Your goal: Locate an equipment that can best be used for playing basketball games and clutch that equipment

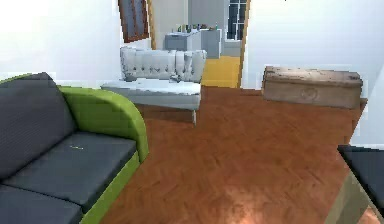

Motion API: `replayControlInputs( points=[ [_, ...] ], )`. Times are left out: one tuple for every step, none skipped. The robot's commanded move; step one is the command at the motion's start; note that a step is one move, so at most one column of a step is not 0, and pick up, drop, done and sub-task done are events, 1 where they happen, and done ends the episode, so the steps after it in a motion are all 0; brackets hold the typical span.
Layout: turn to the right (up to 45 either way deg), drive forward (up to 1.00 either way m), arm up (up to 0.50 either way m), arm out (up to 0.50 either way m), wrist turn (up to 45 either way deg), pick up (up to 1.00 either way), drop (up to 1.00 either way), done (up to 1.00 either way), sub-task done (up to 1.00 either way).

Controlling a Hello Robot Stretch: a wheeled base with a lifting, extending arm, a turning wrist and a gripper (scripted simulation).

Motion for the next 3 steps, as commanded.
replayControlInputs(
  points=[
    [12.0, 0.0, 0.0, 0.0, 0.0, 0.0, 0.0, 0.0, 0.0],
    [0.0, 1.0, 0.0, 0.0, 0.0, 0.0, 0.0, 0.0, 0.0],
    [6.0, 0.0, 0.0, 0.0, 0.0, 0.0, 0.0, 0.0, 0.0]
  ],
)
